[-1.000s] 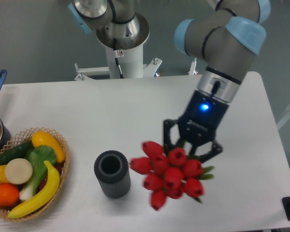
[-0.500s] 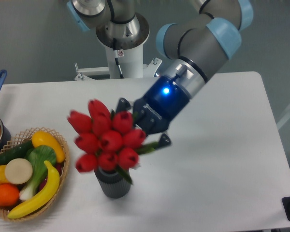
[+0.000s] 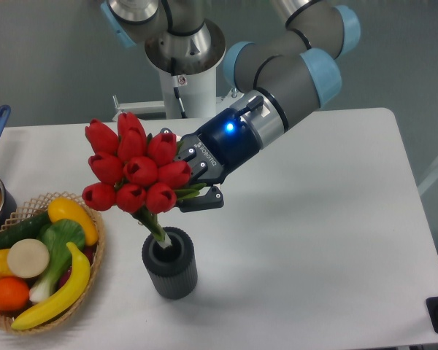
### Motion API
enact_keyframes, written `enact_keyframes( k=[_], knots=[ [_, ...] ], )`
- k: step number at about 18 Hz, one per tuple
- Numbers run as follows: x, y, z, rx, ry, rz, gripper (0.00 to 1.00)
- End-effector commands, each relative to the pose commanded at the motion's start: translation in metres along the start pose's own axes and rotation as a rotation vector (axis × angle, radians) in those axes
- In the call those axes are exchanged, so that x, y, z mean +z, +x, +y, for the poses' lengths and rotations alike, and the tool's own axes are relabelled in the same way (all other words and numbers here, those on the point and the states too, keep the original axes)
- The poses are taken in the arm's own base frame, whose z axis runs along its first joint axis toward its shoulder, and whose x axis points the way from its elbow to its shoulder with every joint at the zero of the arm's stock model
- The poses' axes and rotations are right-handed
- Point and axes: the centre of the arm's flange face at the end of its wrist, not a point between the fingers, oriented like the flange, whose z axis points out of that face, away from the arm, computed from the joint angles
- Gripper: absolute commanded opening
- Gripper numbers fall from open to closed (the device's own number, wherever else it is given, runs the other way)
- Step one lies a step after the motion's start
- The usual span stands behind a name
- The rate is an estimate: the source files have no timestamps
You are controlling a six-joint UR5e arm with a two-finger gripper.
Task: Insert the flowers into the vase
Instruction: 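Lower the tulip stems down into the vase opening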
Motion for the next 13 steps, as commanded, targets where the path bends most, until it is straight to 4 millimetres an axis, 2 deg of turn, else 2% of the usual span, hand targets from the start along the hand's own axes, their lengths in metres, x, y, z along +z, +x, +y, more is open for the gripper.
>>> enact_keyframes(
  k=[4, 10, 13],
  knots=[
    [0.001, 0.0, 0.019, -0.011, -0.002, 0.003, 0.04],
    [0.008, -0.011, 0.069, -0.025, -0.009, 0.014, 0.05],
    [0.011, -0.016, 0.084, -0.019, -0.01, 0.018, 0.06]
  ],
)
